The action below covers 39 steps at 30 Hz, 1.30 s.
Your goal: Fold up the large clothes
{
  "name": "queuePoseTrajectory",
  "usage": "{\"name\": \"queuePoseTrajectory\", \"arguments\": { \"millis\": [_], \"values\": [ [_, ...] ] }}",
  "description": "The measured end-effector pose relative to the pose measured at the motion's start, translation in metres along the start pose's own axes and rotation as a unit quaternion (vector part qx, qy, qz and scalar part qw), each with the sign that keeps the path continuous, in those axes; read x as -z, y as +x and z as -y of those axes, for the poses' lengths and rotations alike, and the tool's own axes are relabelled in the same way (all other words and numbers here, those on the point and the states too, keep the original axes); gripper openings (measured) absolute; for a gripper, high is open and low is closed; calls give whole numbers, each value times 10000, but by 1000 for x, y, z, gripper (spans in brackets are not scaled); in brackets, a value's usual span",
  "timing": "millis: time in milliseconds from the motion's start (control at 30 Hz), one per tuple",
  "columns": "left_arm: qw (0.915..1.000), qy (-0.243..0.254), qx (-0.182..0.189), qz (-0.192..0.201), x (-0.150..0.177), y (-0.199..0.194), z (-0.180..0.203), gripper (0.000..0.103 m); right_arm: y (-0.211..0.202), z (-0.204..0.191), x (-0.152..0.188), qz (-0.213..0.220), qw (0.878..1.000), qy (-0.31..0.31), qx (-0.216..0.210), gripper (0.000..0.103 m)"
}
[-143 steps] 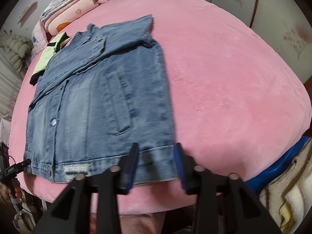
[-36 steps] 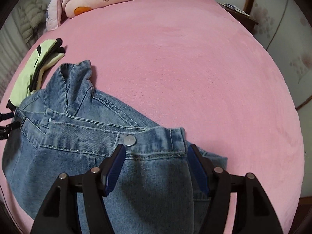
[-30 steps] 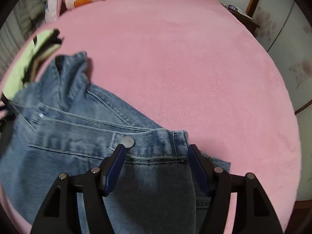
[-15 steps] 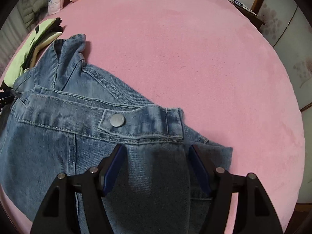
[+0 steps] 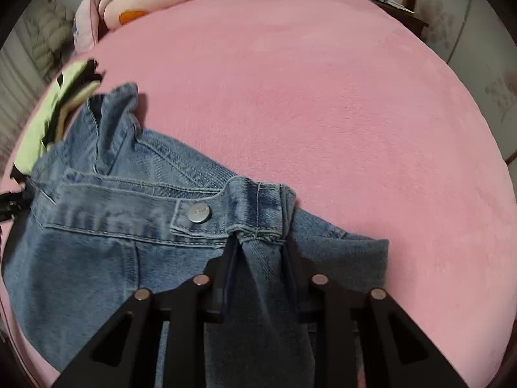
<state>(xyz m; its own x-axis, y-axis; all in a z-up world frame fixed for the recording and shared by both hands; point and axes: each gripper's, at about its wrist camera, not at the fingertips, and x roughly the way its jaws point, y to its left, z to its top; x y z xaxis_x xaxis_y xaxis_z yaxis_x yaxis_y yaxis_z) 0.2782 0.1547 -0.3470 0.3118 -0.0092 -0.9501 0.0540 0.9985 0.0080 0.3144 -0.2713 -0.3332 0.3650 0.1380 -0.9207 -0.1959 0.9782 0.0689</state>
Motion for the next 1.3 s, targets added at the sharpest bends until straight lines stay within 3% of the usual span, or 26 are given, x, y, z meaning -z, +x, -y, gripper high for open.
{"name": "queuePoseTrajectory", "arguments": {
  "millis": [133,267,333,467,567,633,733,833,1000,1100,1167,1200,1300],
  "values": [
    [9966,393,-663,278,5,-13,22,37,-17,-9,6,275,9994,-90,166,12],
    [9875,343,-1209,954,14,-40,35,34,-46,-20,9,748,9965,-127,361,10],
    [9813,40,-1295,1421,15,-63,34,33,-69,-23,11,1108,9922,-150,551,10],
    [9745,-532,-1154,1849,0,-84,27,32,-101,-21,5,1663,9839,21,658,9],
    [9721,-984,-1094,1827,-12,-75,9,28,-103,-14,-2,1857,9796,244,730,9],
    [9749,-1250,-898,1610,-21,-52,9,28,-87,-6,-7,1722,9819,481,631,9],
    [9766,-1273,-1027,1396,-19,-21,11,28,-46,3,-6,1277,9878,648,608,10],
    [9745,-1564,-895,1339,-15,-5,3,28,-5,7,-4,916,9905,693,752,11],
    [9730,-1537,-936,1444,-9,1,6,31,13,7,-1,889,9903,682,826,15],
    [9723,-1668,-827,1415,-10,-5,-3,42,13,13,-6,787,9912,867,616,18],
    [9708,-1840,-834,1292,-14,-10,-8,65,6,16,-11,714,9918,901,552,24],
    [9709,-1896,-811,1218,-16,-12,-12,70,-1,16,-15,634,9922,865,637,25],
    [9729,-1938,-659,1075,-15,-32,-10,72,-27,6,-18,693,9898,677,1045,25]
  ]
}}
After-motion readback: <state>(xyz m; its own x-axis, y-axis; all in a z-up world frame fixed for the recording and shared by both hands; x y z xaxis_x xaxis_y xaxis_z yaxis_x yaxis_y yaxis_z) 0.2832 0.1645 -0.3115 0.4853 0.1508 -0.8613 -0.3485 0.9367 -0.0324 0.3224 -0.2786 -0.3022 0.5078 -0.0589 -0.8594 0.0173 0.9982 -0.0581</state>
